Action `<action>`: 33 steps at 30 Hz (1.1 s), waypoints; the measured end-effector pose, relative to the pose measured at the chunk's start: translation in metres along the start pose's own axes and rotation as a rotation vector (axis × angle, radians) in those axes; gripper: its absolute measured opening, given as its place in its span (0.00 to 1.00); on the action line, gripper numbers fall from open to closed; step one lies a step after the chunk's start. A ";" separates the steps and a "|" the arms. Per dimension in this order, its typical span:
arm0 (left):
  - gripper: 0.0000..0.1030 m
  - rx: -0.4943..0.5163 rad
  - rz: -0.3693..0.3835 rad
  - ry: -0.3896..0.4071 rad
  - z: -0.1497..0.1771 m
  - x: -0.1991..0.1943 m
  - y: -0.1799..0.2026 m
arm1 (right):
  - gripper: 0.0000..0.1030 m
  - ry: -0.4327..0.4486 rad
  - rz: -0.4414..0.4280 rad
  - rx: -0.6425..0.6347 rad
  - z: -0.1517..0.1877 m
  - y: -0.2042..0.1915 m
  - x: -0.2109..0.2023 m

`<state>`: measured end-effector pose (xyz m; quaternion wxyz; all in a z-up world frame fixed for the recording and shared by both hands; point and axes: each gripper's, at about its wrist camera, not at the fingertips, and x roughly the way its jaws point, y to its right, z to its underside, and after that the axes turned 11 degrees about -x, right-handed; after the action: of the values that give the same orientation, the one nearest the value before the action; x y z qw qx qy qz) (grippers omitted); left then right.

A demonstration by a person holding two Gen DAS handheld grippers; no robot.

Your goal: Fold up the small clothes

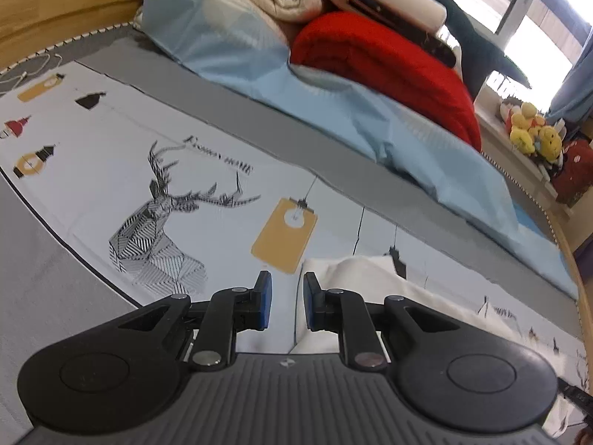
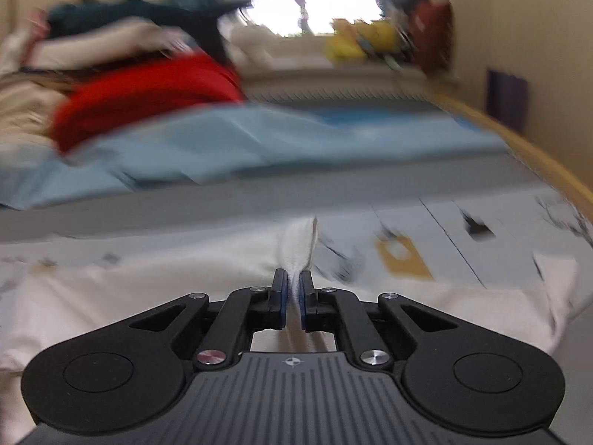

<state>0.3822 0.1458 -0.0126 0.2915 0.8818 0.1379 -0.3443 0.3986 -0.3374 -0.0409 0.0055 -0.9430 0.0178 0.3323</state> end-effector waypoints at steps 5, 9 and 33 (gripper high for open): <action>0.17 0.032 -0.003 -0.062 0.018 0.024 0.005 | 0.06 -0.053 -0.034 0.068 0.007 0.023 0.028; 0.19 0.076 0.016 -0.133 0.032 0.041 0.017 | 0.06 -0.033 -0.082 0.105 -0.001 0.027 0.023; 0.32 0.196 0.000 -0.265 0.056 0.063 0.026 | 0.13 -0.104 -0.047 0.320 -0.002 0.071 0.018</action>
<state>0.4094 0.0938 -0.0781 0.2199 0.8528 0.0639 -0.4693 0.4112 -0.4091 -0.0503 0.1644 -0.9118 0.0482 0.3733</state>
